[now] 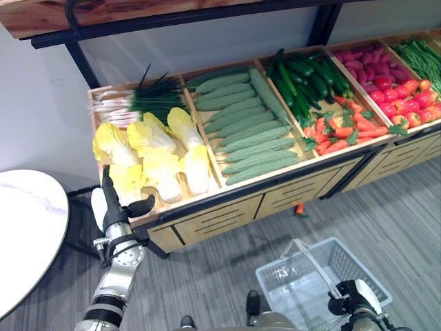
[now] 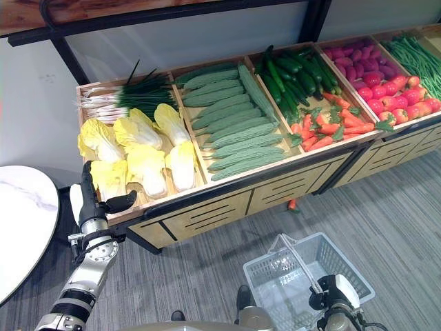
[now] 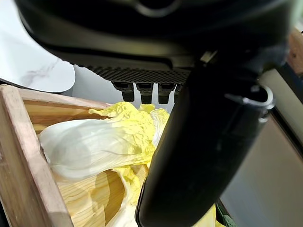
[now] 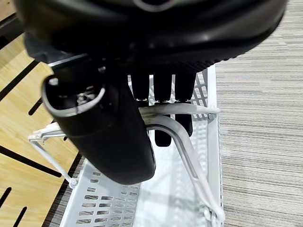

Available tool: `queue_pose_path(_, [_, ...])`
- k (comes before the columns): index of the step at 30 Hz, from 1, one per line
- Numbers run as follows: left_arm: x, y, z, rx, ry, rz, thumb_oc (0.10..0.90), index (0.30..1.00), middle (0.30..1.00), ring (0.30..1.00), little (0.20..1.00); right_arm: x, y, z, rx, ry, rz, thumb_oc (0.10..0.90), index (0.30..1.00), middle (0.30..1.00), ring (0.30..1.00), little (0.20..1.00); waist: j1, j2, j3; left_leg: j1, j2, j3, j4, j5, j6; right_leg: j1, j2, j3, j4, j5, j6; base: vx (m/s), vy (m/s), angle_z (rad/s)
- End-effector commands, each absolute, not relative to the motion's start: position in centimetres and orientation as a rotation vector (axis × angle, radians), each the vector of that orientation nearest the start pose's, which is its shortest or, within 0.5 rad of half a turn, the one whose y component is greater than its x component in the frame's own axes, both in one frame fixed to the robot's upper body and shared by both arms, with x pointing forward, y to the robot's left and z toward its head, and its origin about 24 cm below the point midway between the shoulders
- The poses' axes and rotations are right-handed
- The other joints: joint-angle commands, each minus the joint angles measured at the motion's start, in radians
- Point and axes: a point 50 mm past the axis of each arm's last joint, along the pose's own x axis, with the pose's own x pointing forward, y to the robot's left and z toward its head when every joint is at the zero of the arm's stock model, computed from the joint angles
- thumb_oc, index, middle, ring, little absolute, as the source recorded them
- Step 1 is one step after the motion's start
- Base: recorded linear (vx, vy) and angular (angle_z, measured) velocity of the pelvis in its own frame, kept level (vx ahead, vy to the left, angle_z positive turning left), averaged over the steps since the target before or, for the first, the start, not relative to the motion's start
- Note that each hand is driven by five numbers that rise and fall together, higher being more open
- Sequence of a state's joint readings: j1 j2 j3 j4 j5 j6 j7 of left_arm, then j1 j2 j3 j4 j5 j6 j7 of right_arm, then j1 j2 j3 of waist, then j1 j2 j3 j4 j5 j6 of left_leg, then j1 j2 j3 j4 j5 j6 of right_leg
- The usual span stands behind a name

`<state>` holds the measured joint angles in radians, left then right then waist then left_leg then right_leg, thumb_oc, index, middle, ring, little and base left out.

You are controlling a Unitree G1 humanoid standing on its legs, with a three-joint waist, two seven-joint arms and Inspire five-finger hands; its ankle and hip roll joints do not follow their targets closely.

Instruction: Get the vegetables into the basket

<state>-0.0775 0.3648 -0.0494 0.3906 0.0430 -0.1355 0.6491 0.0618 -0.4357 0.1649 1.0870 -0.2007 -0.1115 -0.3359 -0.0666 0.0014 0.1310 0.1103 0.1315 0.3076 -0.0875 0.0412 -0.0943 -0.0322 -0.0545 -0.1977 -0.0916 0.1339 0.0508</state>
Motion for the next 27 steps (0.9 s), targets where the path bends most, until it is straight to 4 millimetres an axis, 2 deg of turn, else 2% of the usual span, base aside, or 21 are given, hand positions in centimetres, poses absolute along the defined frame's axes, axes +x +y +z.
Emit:
queue_pose_path(1, [28.3,26.1,6.7,0.5,-0.207,0.713,0.9,1.0,1.0,1.0,1.0,12.8,-31.6,-10.7,-0.907,0.836,-0.245,0.4,0.3,0.3,0.3,0.3,0.004,-0.058,-0.034,-0.002,0.042,-0.036,0.0,-0.005,-0.041,0.008,-0.087,0.035,0.004,-0.007,0.117,0.03,-0.019,-0.04])
queue_pose_path(10, [28.6,26.8,6.1,0.544,-0.158,0.81,0.9,1.0,1.0,1.0,1.0,13.0,-31.3,-10.8,-0.914,0.829,-0.244,0.4,0.3,0.3,0.3,0.3,-0.002,-0.063,-0.03,0.0,0.046,-0.031,0.0,-0.007,-0.044,0.003,-0.08,0.039,0.004,-0.009,0.115,0.02,-0.009,-0.01])
queue_pose_path(14, [28.9,27.4,4.8,0.616,-0.066,0.834,0.9,1.0,1.0,1.0,1.0,13.4,-31.1,-10.7,-0.925,0.809,-0.231,0.4,0.3,0.3,0.3,0.3,-0.009,-0.065,-0.026,-0.002,0.048,-0.027,0.0,-0.007,-0.046,-0.003,-0.071,0.046,0.004,-0.01,0.113,0.01,-0.009,-0.02])
queue_pose_path(17, [29.2,27.3,4.4,0.667,-0.04,0.812,0.9,1.0,1.0,1.0,1.0,13.5,-31.1,-10.7,-0.926,0.808,-0.231,0.4,0.3,0.3,0.3,0.3,-0.011,-0.066,-0.024,-0.003,0.049,-0.026,0.0,-0.007,-0.046,-0.005,-0.07,0.047,0.004,-0.009,0.113,0.01,-0.004,-0.03])
queue_pose_path(19, [29.0,28.0,3.3,0.77,0.034,0.764,0.9,1.0,1.0,1.0,1.0,13.9,-31.0,-10.5,-0.926,0.792,-0.227,0.4,0.3,0.3,0.3,0.3,-0.015,-0.064,-0.024,0.0,0.049,-0.021,0.0,-0.009,-0.046,-0.006,-0.069,0.051,0.004,-0.01,0.114,0.01,0.0,-0.02])
queue_pose_path(26, [29.8,28.7,3.7,0.936,0.063,0.67,0.9,1.0,1.0,1.0,1.0,15.0,-31.2,-9.8,-0.936,0.747,-0.216,0.4,0.3,0.3,0.3,0.3,-0.024,-0.059,-0.022,0.009,0.049,-0.013,0.0,-0.015,-0.045,-0.005,-0.066,0.062,0.004,-0.01,0.116,0.0,0.005,-0.04])
queue_pose_path(27, [29.8,28.9,3.6,0.958,0.075,0.664,0.845,0.923,0.923,0.923,0.923,15.0,-31.2,-9.8,-0.938,0.745,-0.216,0.4,0.3,0.3,0.3,0.3,-0.026,-0.058,-0.023,0.011,0.048,-0.013,0.0,-0.017,-0.045,-0.005,-0.066,0.064,0.004,-0.01,0.116,0.01,0.014,-0.09])
